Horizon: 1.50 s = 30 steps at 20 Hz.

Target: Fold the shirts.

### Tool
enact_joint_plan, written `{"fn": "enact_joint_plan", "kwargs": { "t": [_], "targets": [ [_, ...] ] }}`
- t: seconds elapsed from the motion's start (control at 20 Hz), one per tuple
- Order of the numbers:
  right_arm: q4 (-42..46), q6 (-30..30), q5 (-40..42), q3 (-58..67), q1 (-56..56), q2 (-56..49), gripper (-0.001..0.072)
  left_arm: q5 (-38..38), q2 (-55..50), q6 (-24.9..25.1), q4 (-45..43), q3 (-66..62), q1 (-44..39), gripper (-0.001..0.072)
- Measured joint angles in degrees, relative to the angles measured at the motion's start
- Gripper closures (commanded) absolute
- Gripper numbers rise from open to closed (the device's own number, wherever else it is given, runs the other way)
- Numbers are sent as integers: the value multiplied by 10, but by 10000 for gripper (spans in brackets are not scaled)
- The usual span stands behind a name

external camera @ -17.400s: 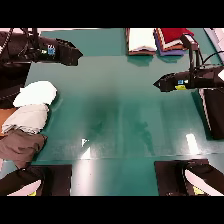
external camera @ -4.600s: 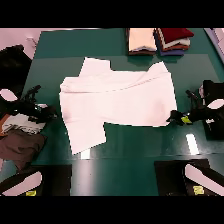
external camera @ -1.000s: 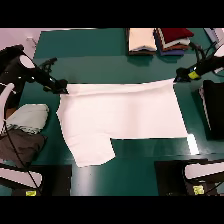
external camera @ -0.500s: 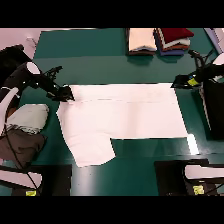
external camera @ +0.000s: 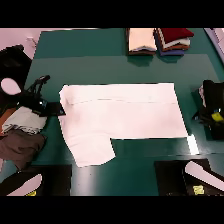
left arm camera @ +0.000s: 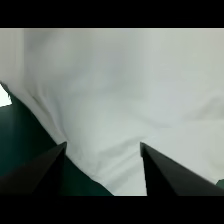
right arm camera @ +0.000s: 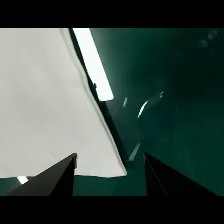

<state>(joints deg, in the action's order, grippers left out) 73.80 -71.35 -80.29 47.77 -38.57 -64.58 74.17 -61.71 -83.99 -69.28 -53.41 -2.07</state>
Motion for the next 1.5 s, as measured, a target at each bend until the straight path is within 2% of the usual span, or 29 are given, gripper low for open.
{"fn": "enact_joint_plan", "kwargs": {
  "t": [0.2,0.3,0.35,0.5,0.75,0.95,1.2,1.5],
  "targets": [
    [-15,11,19,-89,-29,13,219,-4,48,-10,2,50,0,158],
    [-19,13,35,-115,-17,15,281,-9,56,-13,4,59,0,158],
    [-22,13,40,-122,-7,17,357,-11,59,-13,5,62,0,158],
    [-21,15,65,-128,29,16,693,-11,64,-15,6,67,0,159],
    [-16,23,59,-94,76,17,696,12,81,-17,0,88,0,158],
    [-16,25,50,-75,102,17,696,21,143,-52,2,171,0,158],
    [-16,25,54,-69,133,17,696,6,209,-81,65,285,0,158],
    [-17,25,56,-69,150,17,696,-61,226,-72,158,376,-7,159]
  ]
}}
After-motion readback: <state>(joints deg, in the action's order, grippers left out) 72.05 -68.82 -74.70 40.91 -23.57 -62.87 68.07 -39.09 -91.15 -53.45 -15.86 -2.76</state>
